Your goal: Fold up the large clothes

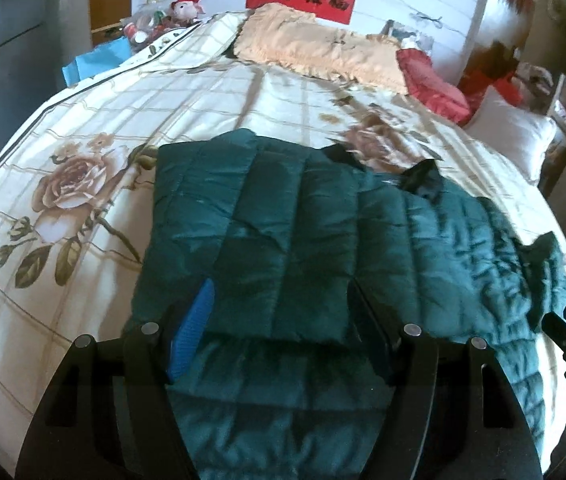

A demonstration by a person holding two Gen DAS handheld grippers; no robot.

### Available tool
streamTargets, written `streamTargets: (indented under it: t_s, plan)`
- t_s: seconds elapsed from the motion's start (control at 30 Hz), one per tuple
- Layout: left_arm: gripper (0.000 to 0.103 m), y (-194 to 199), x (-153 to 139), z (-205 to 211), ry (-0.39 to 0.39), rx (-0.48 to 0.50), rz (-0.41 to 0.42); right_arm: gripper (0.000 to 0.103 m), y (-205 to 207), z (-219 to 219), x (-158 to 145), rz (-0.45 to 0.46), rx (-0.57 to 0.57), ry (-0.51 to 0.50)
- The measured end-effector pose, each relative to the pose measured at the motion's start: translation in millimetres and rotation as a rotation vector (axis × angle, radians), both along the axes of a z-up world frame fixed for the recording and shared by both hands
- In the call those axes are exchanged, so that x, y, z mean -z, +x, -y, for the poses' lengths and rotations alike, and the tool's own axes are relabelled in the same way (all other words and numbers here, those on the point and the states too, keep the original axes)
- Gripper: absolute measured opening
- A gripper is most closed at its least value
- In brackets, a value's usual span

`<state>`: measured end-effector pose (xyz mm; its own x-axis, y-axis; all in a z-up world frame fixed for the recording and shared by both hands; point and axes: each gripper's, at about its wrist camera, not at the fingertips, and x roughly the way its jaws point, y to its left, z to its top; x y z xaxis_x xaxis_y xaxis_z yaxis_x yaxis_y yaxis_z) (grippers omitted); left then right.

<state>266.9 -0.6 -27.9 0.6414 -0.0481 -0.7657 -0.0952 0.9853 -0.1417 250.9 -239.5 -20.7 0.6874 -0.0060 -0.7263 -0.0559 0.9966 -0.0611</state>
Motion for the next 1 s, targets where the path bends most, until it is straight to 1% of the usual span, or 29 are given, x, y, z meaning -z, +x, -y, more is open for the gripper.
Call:
streamTargets:
  t_s: [0.13, 0.23, 0.4, 0.5, 0.67, 0.77, 0.87, 1.0]
  plan:
    - [0.069, -7.8, -5.5, 12.4, 0.003, 0.025, 0.008, 0.074, -17.0, 20.4, -11.8, 0.028, 0.026, -0.004]
    - [0.069, -12.8, -6.6, 18.9, -0.008, 0.036, 0.005, 0.075, -25.6, 40.5, -18.5, 0.047, 0.060, -0.015]
    - [0.069, -20.2, -5.4, 24.0, -0.022, 0.044, -0.005, 0.075, -34.1, 84.5, -22.7, 0.057, 0.147, -0.025]
    - [0.069, -23.1, -4.6, 27.3, -0.011, 0.049, -0.006, 0.076, -36.8, 111.2, -21.0, 0.052, 0.200, -0.035]
    - [0.069, -22.6, -0.3, 30.2, -0.021, 0.043, -0.021, 0.076, -38.2, 155.3, -15.2, 0.031, 0.290, -0.037]
    - [0.069, -21.4, 2.0, 33.4, -0.012, 0.047, -0.021, 0.076, -38.6, 179.3, -12.9, 0.023, 0.337, -0.041]
    - [0.069, -21.6, 2.0, 35.1, -0.012, 0.049, -0.017, 0.077, -40.6, 202.2, -10.4, 0.029, 0.385, -0.037]
    - [0.069, -21.8, 2.2, 34.5, -0.017, 0.049, -0.020, 0.083, -39.8, 238.6, -2.8, 0.032, 0.471, -0.016]
